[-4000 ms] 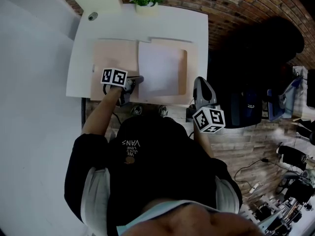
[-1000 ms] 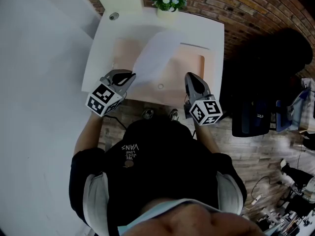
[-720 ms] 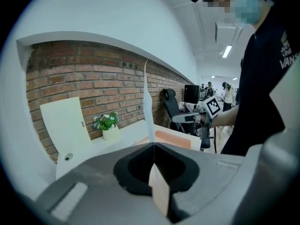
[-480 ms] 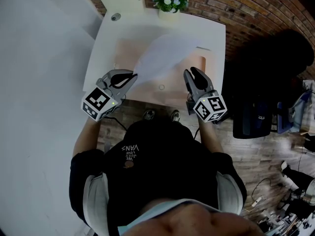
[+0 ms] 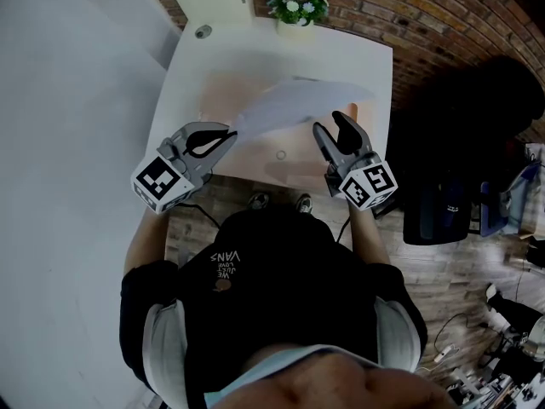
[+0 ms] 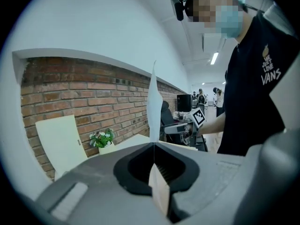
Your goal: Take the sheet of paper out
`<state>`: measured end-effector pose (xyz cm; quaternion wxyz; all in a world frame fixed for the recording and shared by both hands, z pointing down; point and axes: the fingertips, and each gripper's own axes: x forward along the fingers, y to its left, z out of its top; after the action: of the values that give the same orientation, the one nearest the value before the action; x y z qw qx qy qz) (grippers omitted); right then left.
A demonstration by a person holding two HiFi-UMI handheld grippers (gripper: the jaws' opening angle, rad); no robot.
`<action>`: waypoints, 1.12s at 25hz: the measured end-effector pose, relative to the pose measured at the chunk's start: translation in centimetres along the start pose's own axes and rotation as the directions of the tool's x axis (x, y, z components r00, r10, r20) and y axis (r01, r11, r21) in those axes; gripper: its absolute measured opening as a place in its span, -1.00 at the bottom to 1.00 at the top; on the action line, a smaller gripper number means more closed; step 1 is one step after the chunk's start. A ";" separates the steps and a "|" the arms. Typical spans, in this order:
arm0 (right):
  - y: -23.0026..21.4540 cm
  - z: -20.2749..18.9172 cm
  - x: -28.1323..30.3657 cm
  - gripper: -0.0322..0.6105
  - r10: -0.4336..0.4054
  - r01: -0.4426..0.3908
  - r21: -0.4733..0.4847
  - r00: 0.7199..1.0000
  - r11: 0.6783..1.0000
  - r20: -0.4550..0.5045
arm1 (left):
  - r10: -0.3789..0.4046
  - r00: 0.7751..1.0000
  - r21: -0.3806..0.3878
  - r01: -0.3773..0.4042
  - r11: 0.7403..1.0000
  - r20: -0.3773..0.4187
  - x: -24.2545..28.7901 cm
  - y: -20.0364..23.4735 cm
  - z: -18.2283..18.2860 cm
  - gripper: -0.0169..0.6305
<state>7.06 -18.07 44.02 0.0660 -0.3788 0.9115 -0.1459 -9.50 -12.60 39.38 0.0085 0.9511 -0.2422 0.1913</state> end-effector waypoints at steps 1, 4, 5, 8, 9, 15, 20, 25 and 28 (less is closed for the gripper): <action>0.1 0.3 0.1 -0.22 0.012 -0.012 -0.005 1.000 1.000 0.006 | -0.004 1.000 -0.009 0.005 1.000 0.010 -0.1 0.0 0.1 -0.94; 0.6 1.0 0.3 -0.22 0.061 -0.061 -0.022 0.998 0.998 0.024 | -0.022 0.999 -0.045 0.023 0.999 0.033 -0.1 0.2 0.3 -0.94; 0.8 1.2 0.4 -0.22 0.078 -0.077 -0.029 0.997 0.997 0.025 | -0.028 0.999 -0.057 0.030 0.998 0.041 -0.1 0.3 0.3 -0.95; 1.2 1.5 0.5 -0.36 0.105 -0.104 -0.049 0.994 0.993 0.027 | -0.036 0.998 -0.084 0.040 0.996 0.053 0.3 0.5 0.3 -0.94; 1.2 1.6 0.5 -0.49 0.105 -0.104 -0.053 0.994 0.993 0.028 | -0.036 0.998 -0.091 0.041 0.995 0.053 0.4 0.6 0.3 -0.94; 0.9 1.7 0.2 -0.87 0.103 -0.103 -0.049 0.995 0.994 0.009 | -0.045 0.997 -0.186 0.055 0.981 0.058 1.4 1.6 -0.8 -0.95; 0.3 2.0 -0.1 -0.89 0.097 -0.098 -0.029 0.995 0.995 -0.023 | -0.062 0.995 -0.306 0.083 0.948 0.079 2.5 2.4 -1.7 -0.94; -0.6 1.7 -0.3 -0.89 0.097 -0.088 0.130 0.993 0.988 -0.068 | -0.106 0.989 -0.451 0.142 0.881 0.103 3.9 3.0 -3.2 -0.94; -1.0 1.4 -0.2 -0.89 0.085 -0.067 0.143 0.989 0.987 -0.121 | -0.127 0.987 -0.506 0.161 0.847 0.102 4.6 3.2 -4.1 -0.94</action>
<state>8.20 -18.87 43.02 0.0395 -0.3282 0.9154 -0.2299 -8.76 -17.10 44.64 0.2676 0.9357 -0.2126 0.0878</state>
